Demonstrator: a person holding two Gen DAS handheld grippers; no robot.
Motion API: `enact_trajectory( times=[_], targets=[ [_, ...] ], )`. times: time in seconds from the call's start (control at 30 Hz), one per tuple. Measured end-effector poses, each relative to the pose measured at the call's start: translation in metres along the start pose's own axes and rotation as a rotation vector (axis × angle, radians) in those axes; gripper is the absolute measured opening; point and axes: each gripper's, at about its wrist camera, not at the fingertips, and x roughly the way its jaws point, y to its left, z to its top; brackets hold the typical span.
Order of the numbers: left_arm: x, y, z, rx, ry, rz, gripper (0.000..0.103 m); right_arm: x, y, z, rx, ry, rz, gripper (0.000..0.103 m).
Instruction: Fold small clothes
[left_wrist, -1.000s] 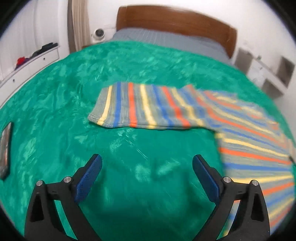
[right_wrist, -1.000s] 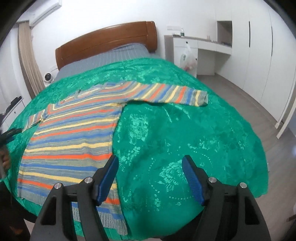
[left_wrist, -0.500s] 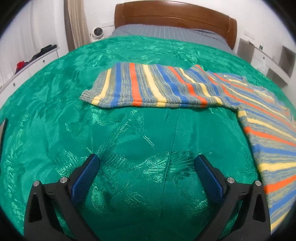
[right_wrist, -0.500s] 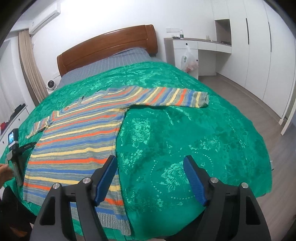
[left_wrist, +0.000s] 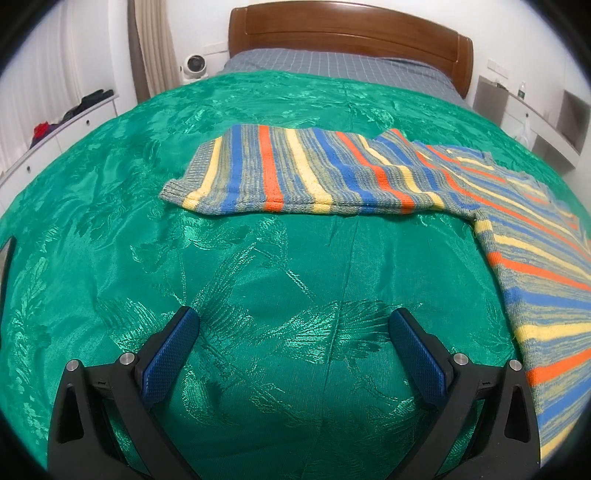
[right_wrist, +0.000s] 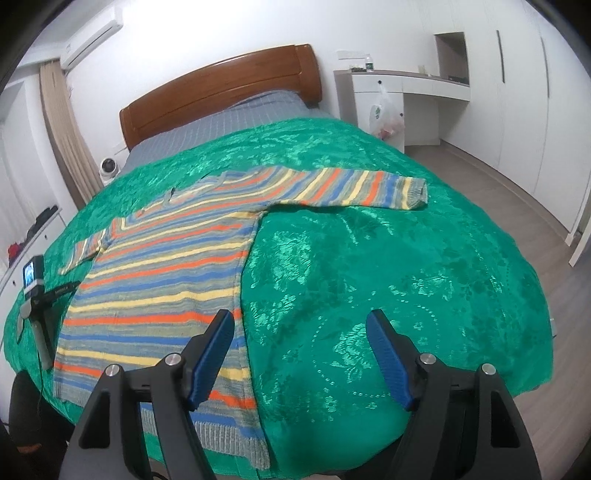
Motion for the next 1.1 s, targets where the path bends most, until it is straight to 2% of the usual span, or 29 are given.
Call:
enact_trajectory(
  times=[0.33, 1.1],
  targets=[
    [-0.0001, -0.0001, 0.0, 0.0, 0.0, 0.0, 0.103, -0.0039, 0.01, -0.0028, -0.055, -0.013, -0.008, 0.073],
    [-0.0001, -0.0001, -0.0001, 0.0, 0.0, 0.0, 0.103, -0.0016, 0.0056, -0.0023, -0.036, -0.001, -0.022, 0.073]
  ],
)
